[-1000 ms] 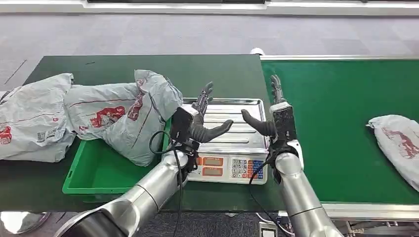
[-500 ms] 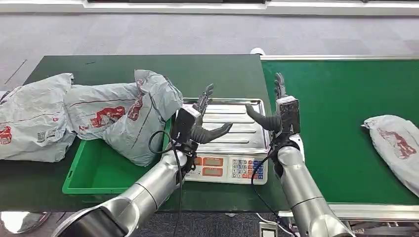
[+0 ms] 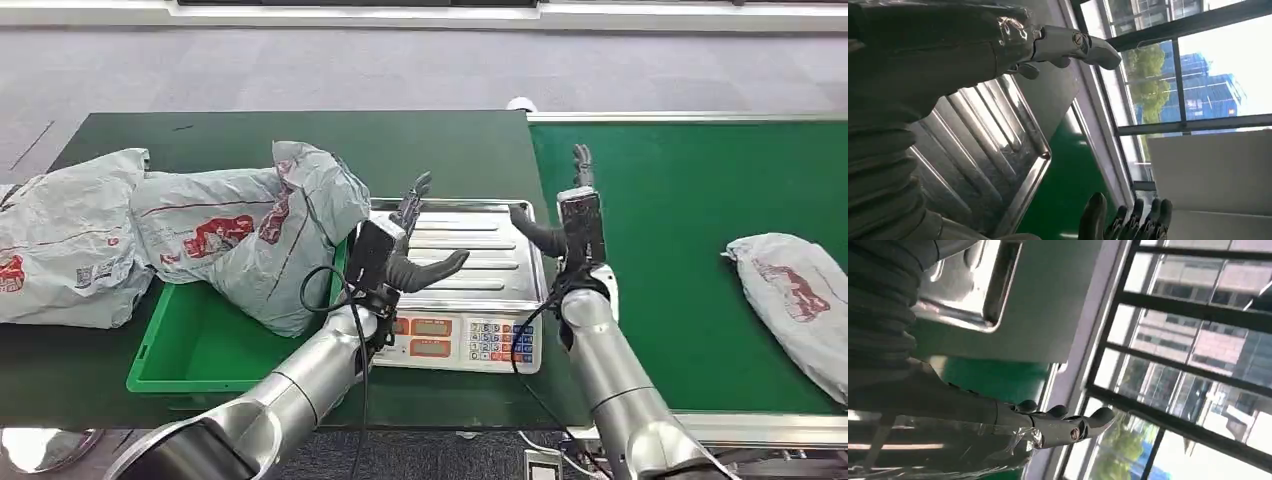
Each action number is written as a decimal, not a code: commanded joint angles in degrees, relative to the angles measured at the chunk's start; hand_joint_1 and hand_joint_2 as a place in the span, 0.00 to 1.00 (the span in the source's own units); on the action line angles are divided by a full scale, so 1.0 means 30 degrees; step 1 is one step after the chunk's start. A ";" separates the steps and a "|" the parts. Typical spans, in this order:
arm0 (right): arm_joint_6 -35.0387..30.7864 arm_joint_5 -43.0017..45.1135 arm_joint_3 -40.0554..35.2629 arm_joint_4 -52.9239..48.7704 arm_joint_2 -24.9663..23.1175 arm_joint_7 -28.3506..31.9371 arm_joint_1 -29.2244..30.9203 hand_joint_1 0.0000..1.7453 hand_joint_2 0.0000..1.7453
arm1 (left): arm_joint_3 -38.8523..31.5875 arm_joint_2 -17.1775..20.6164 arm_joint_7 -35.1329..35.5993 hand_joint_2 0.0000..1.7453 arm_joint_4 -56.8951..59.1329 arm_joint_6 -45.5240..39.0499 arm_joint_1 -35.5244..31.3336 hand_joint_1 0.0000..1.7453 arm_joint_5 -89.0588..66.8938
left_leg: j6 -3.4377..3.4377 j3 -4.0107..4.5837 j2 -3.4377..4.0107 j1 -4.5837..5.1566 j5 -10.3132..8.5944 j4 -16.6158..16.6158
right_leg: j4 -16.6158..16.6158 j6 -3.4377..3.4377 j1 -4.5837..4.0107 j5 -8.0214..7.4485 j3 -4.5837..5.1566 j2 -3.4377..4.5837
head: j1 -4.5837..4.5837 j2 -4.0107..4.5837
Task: Moved the parcel from conveyor to table for the left to box.
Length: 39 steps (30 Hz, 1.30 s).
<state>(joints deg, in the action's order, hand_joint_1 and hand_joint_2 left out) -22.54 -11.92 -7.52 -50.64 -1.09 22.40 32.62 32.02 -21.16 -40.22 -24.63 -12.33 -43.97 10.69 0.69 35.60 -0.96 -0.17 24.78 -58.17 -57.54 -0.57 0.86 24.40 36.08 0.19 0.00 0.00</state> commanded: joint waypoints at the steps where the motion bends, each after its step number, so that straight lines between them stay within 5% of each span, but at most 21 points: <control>1: -0.5577 -0.5360 0.1346 0.4095 0.1588 -0.1682 -0.0228 0.00 1.00 | -0.0188 0.0386 0.0072 1.00 0.0739 -0.0178 -0.0559 0.00 0.0618 | -0.0004 -0.0105 -0.0018 -0.0010 0.0011 0.0046 | 0.0068 0.0008 -0.0017 0.0014 -0.0129 -0.0046 | 0.0000 0.0000; 5: -0.5818 -1.3048 0.7063 0.2382 0.0784 -0.3398 -0.1895 0.00 1.00 | 0.0107 0.0386 0.0072 1.00 0.0663 -0.0314 -0.0477 0.00 0.0632 | -0.0003 -0.0059 -0.0047 0.0000 0.0007 0.0031 | 0.0042 0.0007 -0.0004 0.0019 -0.0077 -0.0064 | 0.0000 0.0000; 10: -0.5818 -1.7358 0.9920 0.1942 0.0880 -0.5135 -0.2868 0.00 1.00 | -0.0254 0.0386 0.0072 1.00 0.0811 -0.0098 -0.0530 0.00 0.0311 | -0.0013 -0.0052 -0.0026 -0.0004 0.0036 0.0022 | 0.0039 -0.0006 -0.0010 0.0026 -0.0066 -0.0042 | 0.0000 0.0000; 22: -0.5818 -1.8077 1.1305 0.3945 0.2404 -0.5971 -0.3348 0.00 1.00 | -0.0661 0.0386 0.0072 1.00 0.1072 -0.0150 -0.0694 0.00 -0.0008 | -0.0036 -0.0122 -0.0022 0.0004 0.0066 0.0045 | 0.0072 -0.0005 -0.0005 0.0053 -0.0143 -0.0065 | 0.0000 0.0000; 28: -0.5800 -1.8754 1.0743 0.7440 0.3385 -0.7906 -0.2036 0.00 1.00 | -0.1593 0.0515 0.0072 1.00 0.0914 -0.0486 -0.0543 0.00 -0.0411 | -0.0037 -0.0101 0.0049 0.0003 0.0082 0.0027 | 0.0054 -0.0014 -0.0004 0.0041 -0.0103 0.0015 | 0.0000 0.0000; 39: -0.4880 -1.8412 1.0870 0.8114 0.3528 -0.8325 -0.1703 0.00 1.00 | -0.1833 0.0541 0.0072 1.00 0.0784 -0.0539 -0.0434 0.00 -0.0691 | -0.0036 -0.0114 0.0090 0.0004 0.0096 0.0025 | 0.0047 -0.0013 -0.0004 0.0046 -0.0108 0.0048 | 0.0000 0.0000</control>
<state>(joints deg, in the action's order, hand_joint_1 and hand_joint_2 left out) -39.54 -68.04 22.67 -33.62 9.31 -1.97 23.92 30.42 -20.52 -40.22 -24.33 -13.79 -43.97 9.25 0.57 35.60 -0.97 -0.14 24.96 -58.17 -57.51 -0.67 0.88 24.51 36.04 0.14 0.00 0.00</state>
